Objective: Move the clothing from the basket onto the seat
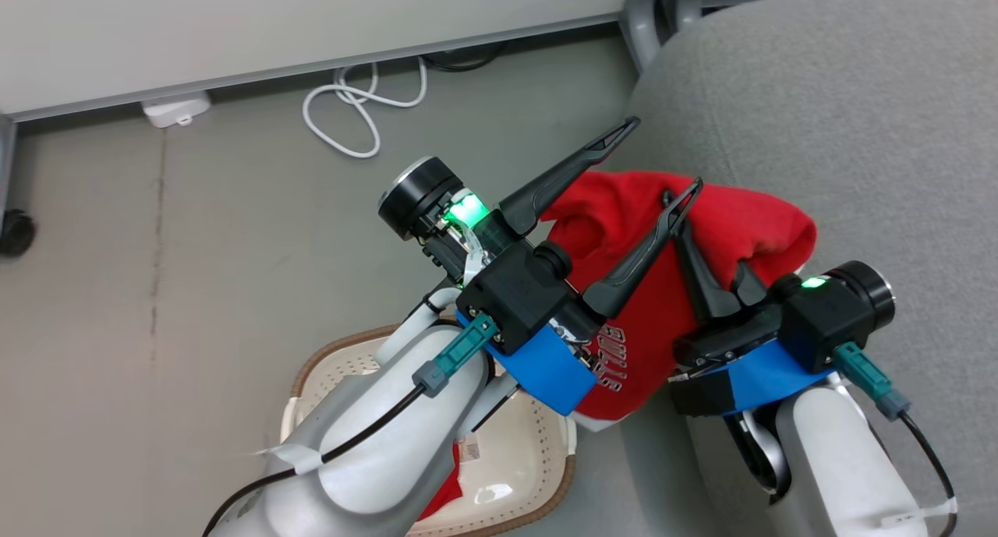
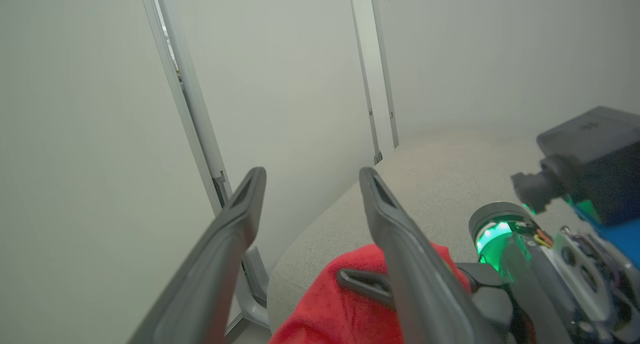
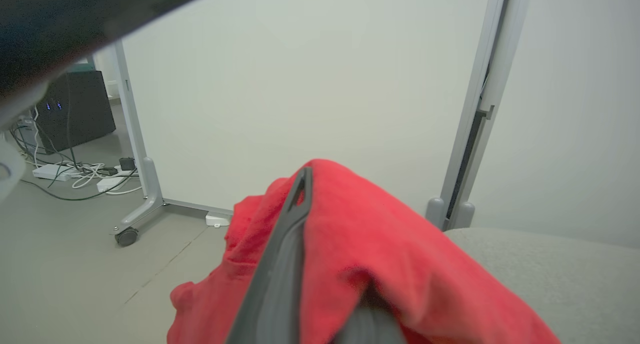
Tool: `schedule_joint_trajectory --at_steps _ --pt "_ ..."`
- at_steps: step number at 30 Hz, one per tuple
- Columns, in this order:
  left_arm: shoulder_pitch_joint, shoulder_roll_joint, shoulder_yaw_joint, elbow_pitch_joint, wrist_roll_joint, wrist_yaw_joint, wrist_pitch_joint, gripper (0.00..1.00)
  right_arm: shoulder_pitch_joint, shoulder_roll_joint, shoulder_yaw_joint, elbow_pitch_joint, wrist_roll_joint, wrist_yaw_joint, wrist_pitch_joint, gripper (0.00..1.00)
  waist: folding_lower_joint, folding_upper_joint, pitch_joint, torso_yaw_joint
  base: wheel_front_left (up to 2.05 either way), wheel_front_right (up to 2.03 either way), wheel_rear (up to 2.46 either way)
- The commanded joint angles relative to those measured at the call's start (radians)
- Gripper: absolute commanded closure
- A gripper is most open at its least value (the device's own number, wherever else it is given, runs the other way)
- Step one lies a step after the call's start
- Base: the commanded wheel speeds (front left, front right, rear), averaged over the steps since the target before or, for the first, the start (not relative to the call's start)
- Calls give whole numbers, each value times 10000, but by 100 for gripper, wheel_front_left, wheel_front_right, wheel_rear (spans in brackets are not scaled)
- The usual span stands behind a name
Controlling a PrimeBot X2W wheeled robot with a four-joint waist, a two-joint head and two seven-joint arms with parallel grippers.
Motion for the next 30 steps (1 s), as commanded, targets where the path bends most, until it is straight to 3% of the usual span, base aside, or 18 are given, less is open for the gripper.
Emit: schedule_joint_trajectory --at_steps 1,18,30 --pt "-2 65 -29 24 60 -1 -24 0 137 -26 -140 -75 21 1 -6 100 0 0 35 -182 0 0 0" --pt "-51 325 -385 276 59 -1 -26 0 729 -23 -1569 -754 -99 1 -6 100 0 0 457 -1751 0 0 0" --pt "-19 421 -542 364 82 0 -26 0 1056 -20 -2578 -1102 -199 1 -6 100 0 0 641 -2217 0 0 0"
